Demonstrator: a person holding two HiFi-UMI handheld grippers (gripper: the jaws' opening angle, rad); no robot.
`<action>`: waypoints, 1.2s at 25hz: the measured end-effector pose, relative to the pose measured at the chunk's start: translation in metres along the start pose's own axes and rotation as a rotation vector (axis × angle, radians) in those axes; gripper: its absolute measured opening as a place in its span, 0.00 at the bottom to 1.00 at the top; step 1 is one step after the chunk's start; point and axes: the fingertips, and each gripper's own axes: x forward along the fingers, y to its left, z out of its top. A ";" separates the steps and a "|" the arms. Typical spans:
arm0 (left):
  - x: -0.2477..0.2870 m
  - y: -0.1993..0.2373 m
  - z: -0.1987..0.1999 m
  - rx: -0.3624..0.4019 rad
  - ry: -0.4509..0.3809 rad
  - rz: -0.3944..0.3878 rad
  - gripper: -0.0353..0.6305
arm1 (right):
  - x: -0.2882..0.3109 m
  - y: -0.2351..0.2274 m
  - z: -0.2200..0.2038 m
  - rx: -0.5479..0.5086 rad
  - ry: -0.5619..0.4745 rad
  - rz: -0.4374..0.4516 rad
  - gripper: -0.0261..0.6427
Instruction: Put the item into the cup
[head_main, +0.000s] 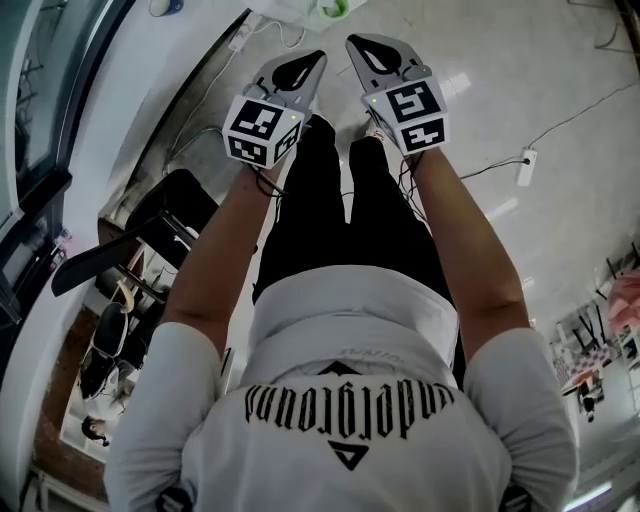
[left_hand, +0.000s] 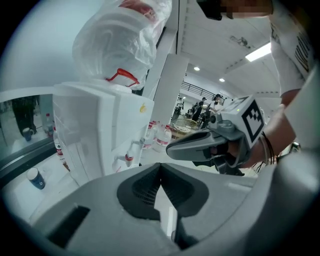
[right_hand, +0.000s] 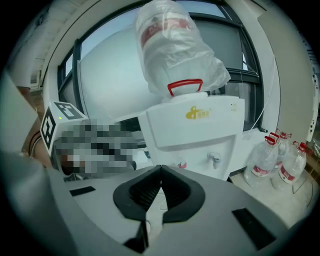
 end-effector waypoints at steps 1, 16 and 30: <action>-0.004 -0.002 0.002 -0.001 -0.003 0.003 0.07 | -0.004 0.004 0.003 -0.003 -0.001 0.003 0.06; -0.086 -0.036 0.077 0.055 -0.096 0.035 0.07 | -0.092 0.051 0.079 -0.098 -0.068 0.091 0.06; -0.150 -0.106 0.151 0.115 -0.167 0.015 0.07 | -0.201 0.065 0.152 -0.176 -0.168 0.137 0.06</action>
